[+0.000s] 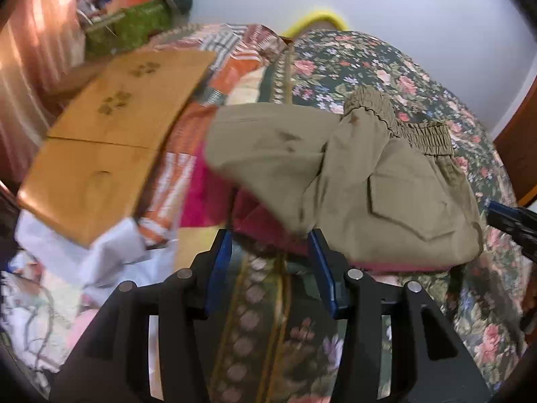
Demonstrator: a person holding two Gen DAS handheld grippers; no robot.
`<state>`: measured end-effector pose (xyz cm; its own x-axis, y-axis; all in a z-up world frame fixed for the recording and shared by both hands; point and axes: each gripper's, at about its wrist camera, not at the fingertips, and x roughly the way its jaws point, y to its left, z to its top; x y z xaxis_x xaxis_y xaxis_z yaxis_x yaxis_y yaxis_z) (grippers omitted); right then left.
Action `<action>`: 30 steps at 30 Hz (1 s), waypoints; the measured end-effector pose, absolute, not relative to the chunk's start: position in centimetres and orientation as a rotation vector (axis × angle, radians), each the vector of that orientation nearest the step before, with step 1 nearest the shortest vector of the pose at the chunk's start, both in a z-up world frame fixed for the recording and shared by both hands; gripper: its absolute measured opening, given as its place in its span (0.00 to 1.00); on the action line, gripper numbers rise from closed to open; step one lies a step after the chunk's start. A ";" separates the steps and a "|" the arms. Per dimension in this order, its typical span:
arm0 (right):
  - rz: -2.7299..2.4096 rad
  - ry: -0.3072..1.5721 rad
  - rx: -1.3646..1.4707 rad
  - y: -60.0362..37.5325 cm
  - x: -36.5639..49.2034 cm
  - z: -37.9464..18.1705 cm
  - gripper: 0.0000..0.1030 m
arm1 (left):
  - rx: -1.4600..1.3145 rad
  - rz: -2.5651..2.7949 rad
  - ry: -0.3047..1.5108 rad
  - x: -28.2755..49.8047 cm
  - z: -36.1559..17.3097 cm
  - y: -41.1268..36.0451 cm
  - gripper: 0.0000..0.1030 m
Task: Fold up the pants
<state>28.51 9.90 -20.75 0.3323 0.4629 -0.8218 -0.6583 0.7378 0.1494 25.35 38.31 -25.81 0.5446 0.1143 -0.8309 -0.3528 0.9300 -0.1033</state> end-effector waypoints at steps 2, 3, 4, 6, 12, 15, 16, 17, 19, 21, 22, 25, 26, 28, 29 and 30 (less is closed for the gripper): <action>0.745 0.969 -0.222 9.4 27.3 -19.8 0.27 | -0.275 0.278 0.938 24.1 -24.5 37.8 0.46; 0.745 0.949 -0.231 9.1 26.5 -19.0 0.27 | -0.281 0.274 0.926 23.5 -23.8 37.5 0.46; 0.744 0.932 -0.237 8.8 25.9 -18.4 0.27 | -0.281 0.272 0.917 23.0 -23.2 37.2 0.46; 0.751 0.896 -0.244 8.4 24.4 -16.8 0.27 | -0.266 0.272 0.875 21.5 -21.0 36.1 0.46; 0.771 0.742 -0.205 6.5 20.0 -10.4 0.27 | -0.228 0.233 0.710 16.6 -13.3 31.3 0.46; 0.788 0.661 -0.179 5.5 17.6 -7.0 0.27 | -0.183 0.213 0.614 13.8 -9.4 28.2 0.46; 0.792 0.628 -0.172 5.0 16.5 -5.8 0.27 | -0.171 0.210 0.589 13.2 -8.4 27.4 0.46; 0.794 0.602 -0.164 4.7 15.8 -4.9 0.27 | -0.157 0.206 0.551 12.1 -7.1 26.3 0.46; 0.806 0.547 -0.136 3.7 14.0 -2.8 0.29 | -0.144 0.195 0.490 10.2 -5.0 24.5 0.46; 0.816 0.504 -0.106 2.9 12.5 -1.5 0.30 | -0.126 0.186 0.435 8.4 -3.1 22.6 0.46; 0.820 0.481 -0.098 2.6 11.7 -0.9 0.30 | -0.118 0.184 0.410 7.5 -2.3 21.8 0.46; 0.816 0.405 -0.087 1.6 9.1 0.9 0.30 | -0.095 0.174 0.335 4.7 -0.3 19.5 0.47; 0.816 0.379 -0.082 1.3 8.2 1.4 0.30 | -0.091 0.172 0.315 3.9 0.2 18.9 0.47; 0.817 0.341 -0.068 0.7 6.7 2.2 0.38 | -0.085 0.165 0.283 2.4 1.0 17.7 0.51; 0.816 0.318 -0.057 0.4 5.9 2.7 0.43 | -0.086 0.163 0.269 1.7 1.2 17.3 0.56; 0.813 0.302 -0.049 0.1 5.4 2.9 0.51 | -0.087 0.161 0.256 1.1 1.5 17.0 0.62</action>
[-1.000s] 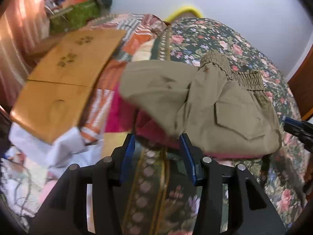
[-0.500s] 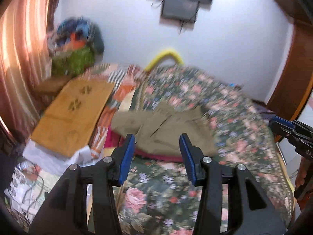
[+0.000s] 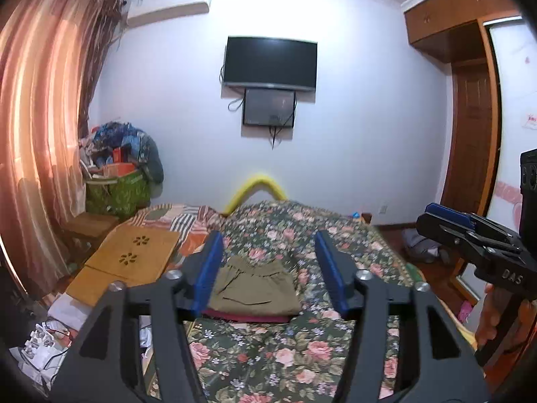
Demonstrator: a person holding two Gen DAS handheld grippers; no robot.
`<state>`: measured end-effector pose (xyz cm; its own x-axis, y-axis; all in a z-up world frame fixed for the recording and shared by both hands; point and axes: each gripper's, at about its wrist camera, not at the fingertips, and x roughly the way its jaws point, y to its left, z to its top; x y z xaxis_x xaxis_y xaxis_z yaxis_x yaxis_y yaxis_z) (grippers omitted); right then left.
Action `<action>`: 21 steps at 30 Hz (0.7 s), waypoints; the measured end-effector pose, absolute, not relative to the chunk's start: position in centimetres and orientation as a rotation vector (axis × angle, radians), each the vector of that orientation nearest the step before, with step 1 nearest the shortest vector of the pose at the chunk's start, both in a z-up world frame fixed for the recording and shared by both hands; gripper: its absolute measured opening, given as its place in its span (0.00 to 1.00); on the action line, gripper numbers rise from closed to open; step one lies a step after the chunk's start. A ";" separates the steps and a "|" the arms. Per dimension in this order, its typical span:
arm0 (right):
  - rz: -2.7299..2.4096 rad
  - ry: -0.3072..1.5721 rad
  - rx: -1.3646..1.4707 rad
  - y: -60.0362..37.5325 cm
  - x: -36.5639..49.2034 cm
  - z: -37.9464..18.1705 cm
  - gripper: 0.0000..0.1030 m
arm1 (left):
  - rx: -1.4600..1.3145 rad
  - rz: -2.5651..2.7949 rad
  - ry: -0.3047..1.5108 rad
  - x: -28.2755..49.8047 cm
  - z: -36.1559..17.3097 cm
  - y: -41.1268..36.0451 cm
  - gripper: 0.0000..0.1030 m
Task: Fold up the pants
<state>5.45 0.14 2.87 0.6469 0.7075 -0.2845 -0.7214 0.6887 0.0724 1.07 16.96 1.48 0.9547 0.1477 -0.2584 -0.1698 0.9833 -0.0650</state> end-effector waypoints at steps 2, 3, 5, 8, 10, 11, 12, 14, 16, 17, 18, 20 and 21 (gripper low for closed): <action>0.791 0.263 -0.042 -0.2 4.1 3.4 0.59 | -0.091 0.157 0.235 -0.1 1.8 16.6 0.67; 0.778 0.248 -0.043 -0.3 3.8 3.5 0.63 | -0.093 0.156 0.226 -0.6 2.0 16.4 0.69; 0.756 0.225 -0.039 -0.5 3.2 3.6 0.73 | -0.094 0.153 0.213 -1.5 2.2 16.1 0.70; 0.743 0.207 -0.015 -0.8 2.5 3.7 0.81 | -0.087 0.157 0.198 -2.4 2.4 15.7 0.79; 0.727 0.203 -0.006 -0.9 2.3 3.8 0.84 | -0.077 0.164 0.181 -3.0 2.5 15.4 0.86; 0.718 0.202 -0.002 -1.0 2.3 3.8 0.86 | -0.071 0.172 0.171 -3.4 2.5 15.2 0.91; 0.708 0.201 0.006 -1.1 2.2 3.8 0.90 | -0.067 0.176 0.166 -3.8 2.6 15.1 0.95; 0.698 0.198 0.013 -1.5 1.8 3.8 0.94 | -0.065 0.179 0.158 -4.3 2.6 14.9 0.98; 0.690 0.196 0.010 -1.7 1.3 3.7 0.95 | -0.067 0.181 0.157 -4.8 2.6 14.8 0.99; 0.684 0.197 0.007 -1.6 1.1 3.7 0.96 | -0.069 0.179 0.157 -4.7 2.6 15.0 1.00; 0.681 0.199 0.004 -1.6 1.0 3.7 0.97 | -0.072 0.178 0.159 -4.8 2.5 15.0 1.00; 0.678 0.195 0.005 -1.6 0.6 3.6 0.99 | -0.076 0.183 0.161 -4.9 2.3 15.1 1.00; 0.677 0.189 0.006 -1.7 0.2 3.6 0.99 | -0.076 0.185 0.162 -4.9 2.3 15.2 1.00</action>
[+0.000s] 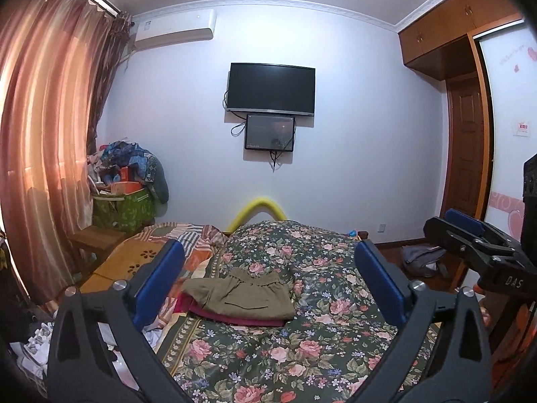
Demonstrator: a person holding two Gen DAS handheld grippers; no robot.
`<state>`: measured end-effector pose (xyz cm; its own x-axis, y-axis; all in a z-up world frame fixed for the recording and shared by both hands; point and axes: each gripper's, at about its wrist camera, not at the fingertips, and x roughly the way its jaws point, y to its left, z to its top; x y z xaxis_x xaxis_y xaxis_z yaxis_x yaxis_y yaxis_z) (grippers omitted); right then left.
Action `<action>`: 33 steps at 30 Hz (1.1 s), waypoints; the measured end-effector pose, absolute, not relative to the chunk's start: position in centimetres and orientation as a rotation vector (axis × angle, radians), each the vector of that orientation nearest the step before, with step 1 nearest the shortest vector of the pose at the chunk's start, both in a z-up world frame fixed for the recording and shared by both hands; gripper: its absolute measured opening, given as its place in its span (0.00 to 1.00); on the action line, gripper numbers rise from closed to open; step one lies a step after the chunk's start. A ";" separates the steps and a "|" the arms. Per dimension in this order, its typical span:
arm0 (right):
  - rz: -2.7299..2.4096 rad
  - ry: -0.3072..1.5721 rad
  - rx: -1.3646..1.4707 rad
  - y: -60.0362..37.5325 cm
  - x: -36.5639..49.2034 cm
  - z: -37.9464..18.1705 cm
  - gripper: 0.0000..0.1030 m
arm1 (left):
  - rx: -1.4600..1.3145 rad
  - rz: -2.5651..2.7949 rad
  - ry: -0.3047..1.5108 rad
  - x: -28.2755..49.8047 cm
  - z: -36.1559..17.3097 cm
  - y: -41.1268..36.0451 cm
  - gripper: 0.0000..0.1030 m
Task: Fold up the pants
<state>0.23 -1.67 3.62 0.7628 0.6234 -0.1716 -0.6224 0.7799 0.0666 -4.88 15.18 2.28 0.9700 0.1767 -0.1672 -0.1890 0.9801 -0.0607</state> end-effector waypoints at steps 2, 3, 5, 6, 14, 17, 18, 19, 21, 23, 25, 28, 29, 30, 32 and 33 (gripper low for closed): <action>0.667 0.181 0.002 -1.7 -0.1 3.6 0.99 | -0.080 0.186 0.166 -5.0 2.1 15.3 1.00; 0.664 0.181 0.001 -1.8 -0.2 3.6 0.99 | -0.081 0.186 0.168 -4.9 2.0 15.3 1.00; 0.663 0.188 0.004 -1.8 -0.2 3.6 0.99 | -0.082 0.187 0.169 -5.1 1.9 15.1 1.00; 0.664 0.192 0.005 -1.9 -0.3 3.6 0.99 | -0.081 0.188 0.169 -5.1 1.8 15.1 1.00; 0.665 0.191 -0.002 -2.0 -0.7 3.5 0.99 | -0.076 0.192 0.163 -5.3 1.7 14.8 1.00; 0.669 0.189 -0.004 -2.1 -0.9 3.5 0.99 | -0.075 0.194 0.161 -5.4 1.7 14.6 1.00; 0.669 0.188 -0.006 -2.1 -1.0 3.5 0.99 | -0.075 0.193 0.161 -5.4 1.7 14.6 1.00; 0.669 0.189 -0.007 -2.1 -1.0 3.5 0.99 | -0.076 0.193 0.161 -5.4 1.7 14.6 1.00; 0.667 0.191 -0.010 -2.0 -1.0 3.5 0.99 | -0.075 0.191 0.162 -5.4 1.7 14.6 1.00; 0.669 0.193 -0.010 -1.9 -1.0 3.5 0.99 | -0.075 0.192 0.162 -5.4 1.7 14.5 1.00; 0.669 0.192 -0.011 -1.9 -1.0 3.6 0.99 | -0.077 0.191 0.164 -5.3 1.7 14.5 1.00; 0.665 0.192 -0.013 -1.9 -1.0 3.6 0.99 | -0.080 0.186 0.166 -5.3 1.7 14.6 1.00; 0.663 0.192 -0.013 -1.9 -1.0 3.6 0.99 | -0.080 0.185 0.165 -5.3 1.7 14.6 1.00; 0.661 0.192 -0.014 -1.9 -1.0 3.6 0.99 | -0.079 0.184 0.164 -5.4 1.7 14.7 1.00; 0.659 0.191 -0.015 -2.0 -1.1 3.6 0.99 | -0.079 0.183 0.165 -5.3 1.7 14.7 1.00; 0.659 0.192 -0.015 -2.0 -1.1 3.6 0.99 | -0.079 0.183 0.165 -5.3 1.7 14.7 1.00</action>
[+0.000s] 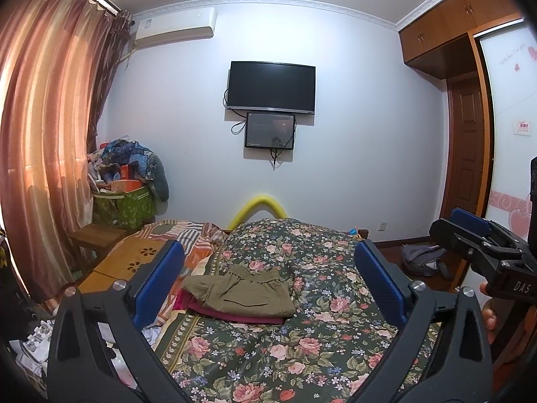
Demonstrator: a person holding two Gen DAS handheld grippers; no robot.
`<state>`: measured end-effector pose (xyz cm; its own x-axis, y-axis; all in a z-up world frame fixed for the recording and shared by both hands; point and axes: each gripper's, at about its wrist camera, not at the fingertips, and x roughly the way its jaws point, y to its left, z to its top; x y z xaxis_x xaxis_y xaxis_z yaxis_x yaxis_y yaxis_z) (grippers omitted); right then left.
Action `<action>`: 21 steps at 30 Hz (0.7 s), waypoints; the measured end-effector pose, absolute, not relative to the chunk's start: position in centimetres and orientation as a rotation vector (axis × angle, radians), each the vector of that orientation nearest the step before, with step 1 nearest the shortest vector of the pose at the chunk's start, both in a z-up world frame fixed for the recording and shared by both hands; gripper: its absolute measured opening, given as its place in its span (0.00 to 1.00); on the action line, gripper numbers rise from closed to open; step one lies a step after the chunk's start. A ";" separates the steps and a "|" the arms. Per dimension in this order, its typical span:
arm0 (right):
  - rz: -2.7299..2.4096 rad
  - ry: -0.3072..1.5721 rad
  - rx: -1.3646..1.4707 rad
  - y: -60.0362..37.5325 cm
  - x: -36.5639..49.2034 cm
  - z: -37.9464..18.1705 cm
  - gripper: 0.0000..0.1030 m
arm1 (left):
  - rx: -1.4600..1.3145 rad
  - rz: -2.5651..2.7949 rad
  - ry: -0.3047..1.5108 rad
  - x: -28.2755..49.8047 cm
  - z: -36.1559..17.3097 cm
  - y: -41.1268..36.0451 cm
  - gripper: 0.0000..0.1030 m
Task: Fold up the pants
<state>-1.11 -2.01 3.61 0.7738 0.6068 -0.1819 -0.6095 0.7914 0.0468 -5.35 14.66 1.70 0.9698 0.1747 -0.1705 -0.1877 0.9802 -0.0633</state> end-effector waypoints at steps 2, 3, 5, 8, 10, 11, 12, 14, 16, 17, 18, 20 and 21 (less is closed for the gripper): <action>0.659 0.194 -0.017 -2.0 -1.1 3.6 0.99 | -0.079 0.179 0.168 -5.3 1.7 14.7 1.00; 0.658 0.194 -0.019 -2.0 -1.0 3.6 0.99 | -0.080 0.177 0.169 -5.4 1.7 14.8 1.00; 0.657 0.196 -0.022 -2.0 -1.1 3.5 0.99 | -0.080 0.175 0.168 -5.4 1.7 14.8 1.00; 0.655 0.198 -0.022 -2.2 -1.0 3.6 0.99 | -0.082 0.173 0.170 -5.4 1.7 14.8 1.00; 0.656 0.199 -0.022 -2.3 -1.1 3.5 1.00 | -0.083 0.170 0.171 -5.4 1.7 14.8 1.00; 0.655 0.199 -0.021 -2.3 -1.1 3.6 0.99 | -0.083 0.170 0.171 -5.4 1.7 14.8 1.00; 0.655 0.198 -0.021 -2.3 -1.1 3.5 0.99 | -0.082 0.169 0.172 -5.4 1.7 14.8 1.00; 0.656 0.198 -0.020 -2.3 -1.1 3.6 0.99 | -0.081 0.167 0.173 -5.3 1.8 14.8 1.00; 0.656 0.198 -0.020 -2.3 -1.1 3.6 1.00 | -0.081 0.168 0.173 -5.3 1.8 14.8 1.00; 0.656 0.198 -0.021 -2.3 -1.1 3.6 1.00 | -0.080 0.167 0.173 -5.3 1.8 14.8 1.00; 0.656 0.198 -0.021 -2.3 -1.1 3.6 0.99 | -0.082 0.167 0.174 -5.3 1.8 14.8 1.00; 0.656 0.198 -0.021 -2.3 -1.1 3.6 1.00 | -0.082 0.164 0.174 -5.3 1.8 14.8 1.00; 0.656 0.198 -0.020 -2.2 -1.1 3.6 0.99 | -0.081 0.163 0.174 -5.3 1.8 14.8 1.00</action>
<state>-1.11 -2.25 3.62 0.7740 0.6042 -0.1892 -0.6081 0.7927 0.0436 -5.32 14.79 1.82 0.9717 0.1539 -0.1790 -0.1680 0.9836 -0.0662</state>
